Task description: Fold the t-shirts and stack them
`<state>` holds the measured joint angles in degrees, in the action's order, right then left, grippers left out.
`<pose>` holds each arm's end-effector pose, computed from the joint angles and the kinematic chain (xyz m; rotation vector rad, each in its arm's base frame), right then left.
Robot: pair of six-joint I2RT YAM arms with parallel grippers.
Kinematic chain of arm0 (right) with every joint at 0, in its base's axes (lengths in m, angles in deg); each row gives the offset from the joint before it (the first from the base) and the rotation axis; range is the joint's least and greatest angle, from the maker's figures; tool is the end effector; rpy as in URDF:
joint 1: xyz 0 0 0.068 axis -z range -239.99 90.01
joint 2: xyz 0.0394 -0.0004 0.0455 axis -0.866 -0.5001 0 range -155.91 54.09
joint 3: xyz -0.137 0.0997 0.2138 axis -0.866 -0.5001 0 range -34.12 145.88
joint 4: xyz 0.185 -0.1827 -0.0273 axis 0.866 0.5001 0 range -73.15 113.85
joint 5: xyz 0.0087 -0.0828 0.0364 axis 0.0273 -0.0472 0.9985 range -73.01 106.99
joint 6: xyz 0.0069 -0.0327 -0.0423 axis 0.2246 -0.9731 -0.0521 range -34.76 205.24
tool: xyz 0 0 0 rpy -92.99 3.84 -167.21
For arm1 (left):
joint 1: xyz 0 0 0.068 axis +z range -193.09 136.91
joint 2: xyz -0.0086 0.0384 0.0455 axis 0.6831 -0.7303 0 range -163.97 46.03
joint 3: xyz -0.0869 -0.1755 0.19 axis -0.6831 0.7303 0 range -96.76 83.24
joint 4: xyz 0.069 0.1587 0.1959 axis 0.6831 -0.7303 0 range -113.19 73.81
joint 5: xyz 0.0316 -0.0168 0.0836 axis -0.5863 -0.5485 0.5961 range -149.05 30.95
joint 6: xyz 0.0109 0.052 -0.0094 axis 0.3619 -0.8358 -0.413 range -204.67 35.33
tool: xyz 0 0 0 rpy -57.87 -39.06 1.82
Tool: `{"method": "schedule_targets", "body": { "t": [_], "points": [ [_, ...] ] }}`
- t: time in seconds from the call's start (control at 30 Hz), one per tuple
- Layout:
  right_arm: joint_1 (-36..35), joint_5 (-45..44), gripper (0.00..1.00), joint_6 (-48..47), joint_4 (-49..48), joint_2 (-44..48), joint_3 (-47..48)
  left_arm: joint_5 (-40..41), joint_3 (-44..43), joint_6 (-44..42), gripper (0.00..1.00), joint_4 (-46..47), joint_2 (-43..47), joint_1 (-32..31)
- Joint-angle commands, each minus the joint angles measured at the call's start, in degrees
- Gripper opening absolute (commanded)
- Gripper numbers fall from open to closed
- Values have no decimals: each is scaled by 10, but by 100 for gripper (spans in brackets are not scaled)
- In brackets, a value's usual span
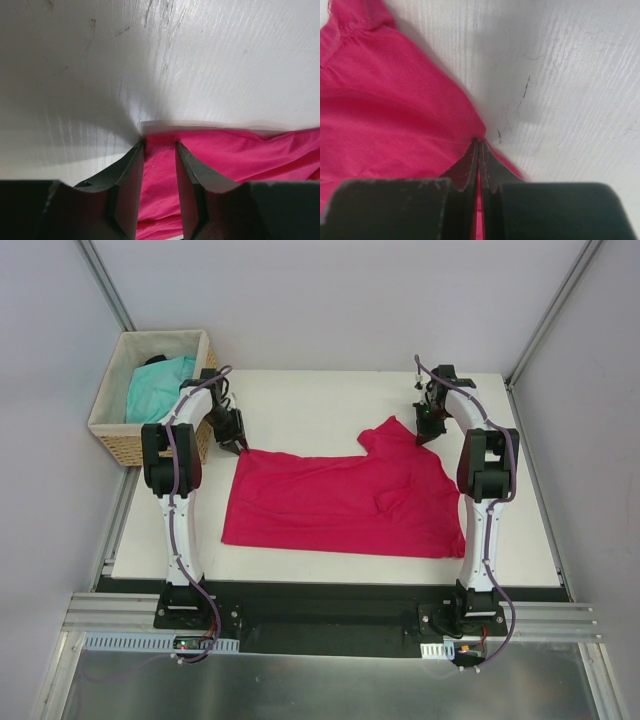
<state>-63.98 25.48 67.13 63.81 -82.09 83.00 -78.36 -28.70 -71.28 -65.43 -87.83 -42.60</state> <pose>0.5044 0.0405 0.1733 -0.5604 2.6477 0.1287 0.4874 -0.0077 0.1663 -0.2602 2.7960 -0.5269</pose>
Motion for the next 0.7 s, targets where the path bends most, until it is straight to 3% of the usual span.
{"method": "schedule_targets", "body": {
  "t": [0.0, 0.33, 0.4, 0.67],
  "points": [
    [0, 13, 1, -5, 22, 5, 21, -8, 12, -6, 30, -18, 30, 6],
    [1, 10, 1, -7, 22, 8, 21, -10, -1, 1, 8, -18, 14, 4],
    [1, 10, 1, -7, 21, 8, 20, -10, -6, 1, 0, -18, 9, 5],
    [0, -31, 1, -7, 20, 47, 0, -9, -22, 2, 0, -18, 34, 4]
  ]
}}
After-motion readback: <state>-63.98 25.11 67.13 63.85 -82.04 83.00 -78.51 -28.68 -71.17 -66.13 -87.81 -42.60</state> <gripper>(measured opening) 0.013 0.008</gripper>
